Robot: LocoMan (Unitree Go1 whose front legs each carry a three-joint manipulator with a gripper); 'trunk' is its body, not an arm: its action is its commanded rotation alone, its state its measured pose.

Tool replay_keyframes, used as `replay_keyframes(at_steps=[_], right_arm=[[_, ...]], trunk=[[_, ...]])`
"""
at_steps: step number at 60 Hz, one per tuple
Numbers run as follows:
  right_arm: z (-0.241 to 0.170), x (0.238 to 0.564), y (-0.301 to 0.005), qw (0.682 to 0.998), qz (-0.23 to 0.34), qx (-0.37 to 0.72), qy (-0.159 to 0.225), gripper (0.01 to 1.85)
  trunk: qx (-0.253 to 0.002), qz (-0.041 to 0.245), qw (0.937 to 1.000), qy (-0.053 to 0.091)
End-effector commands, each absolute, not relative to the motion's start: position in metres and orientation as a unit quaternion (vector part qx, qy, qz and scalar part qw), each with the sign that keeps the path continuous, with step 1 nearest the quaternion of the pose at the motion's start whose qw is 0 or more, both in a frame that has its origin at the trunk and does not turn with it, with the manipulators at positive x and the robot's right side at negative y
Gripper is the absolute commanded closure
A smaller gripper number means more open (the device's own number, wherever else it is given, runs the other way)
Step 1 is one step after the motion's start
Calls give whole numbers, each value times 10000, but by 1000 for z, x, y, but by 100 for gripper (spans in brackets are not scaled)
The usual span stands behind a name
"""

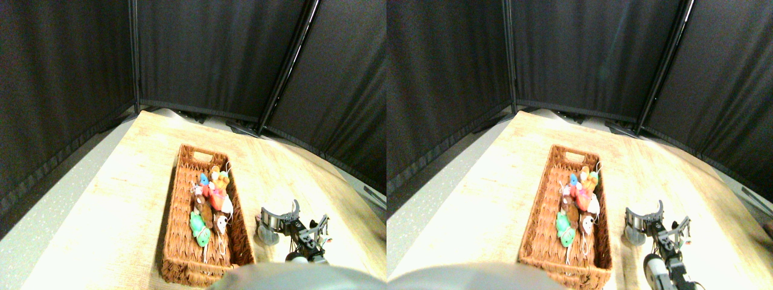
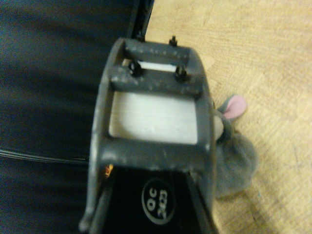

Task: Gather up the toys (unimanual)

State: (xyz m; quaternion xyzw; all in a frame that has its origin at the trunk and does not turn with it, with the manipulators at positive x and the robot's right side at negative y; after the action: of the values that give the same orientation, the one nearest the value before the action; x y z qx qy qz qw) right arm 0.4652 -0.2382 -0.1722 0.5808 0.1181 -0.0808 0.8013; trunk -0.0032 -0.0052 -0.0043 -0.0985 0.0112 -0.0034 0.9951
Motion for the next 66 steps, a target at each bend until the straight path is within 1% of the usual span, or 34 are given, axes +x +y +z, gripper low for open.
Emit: replay_keyframes(at_steps=[1,6,15,17,22,29,34,39,43,52,56,60,66], right_arm=[[-179,462,-237,7936,-905,5897,1193,80],[-190,461,-238,7851,-1018,5957,1356,81],[-206,457,-242,7763,-1243,6021,1389,80],[-211,456,-244,7680,-1312,6103,1433,80],[-221,455,-247,7621,-1508,6130,1437,78],[-231,459,-251,7618,-1602,6112,1430,79],[-236,463,-254,7663,-1727,6026,1406,76],[-242,466,-258,7662,-1784,6016,1387,79],[-248,470,-261,7630,-1873,6031,1378,76],[-255,476,-263,7627,-1969,5998,1404,72],[-255,477,-263,7633,-1964,5992,1404,73],[-255,479,-262,7645,-1958,5987,1366,86],[-254,480,-261,7653,-1985,5978,1322,91]], trunk=[[-1137,17,9933,224],[-1164,37,9929,231],[-1191,80,9926,236],[-1191,80,9926,236],[-1178,70,9927,249],[-1145,51,9930,278],[-1141,52,9930,286],[-1148,56,9929,294],[-1145,52,9929,323],[-1136,43,9930,333],[-1124,37,9931,338],[-1133,41,9930,325],[-1135,52,9930,318]])
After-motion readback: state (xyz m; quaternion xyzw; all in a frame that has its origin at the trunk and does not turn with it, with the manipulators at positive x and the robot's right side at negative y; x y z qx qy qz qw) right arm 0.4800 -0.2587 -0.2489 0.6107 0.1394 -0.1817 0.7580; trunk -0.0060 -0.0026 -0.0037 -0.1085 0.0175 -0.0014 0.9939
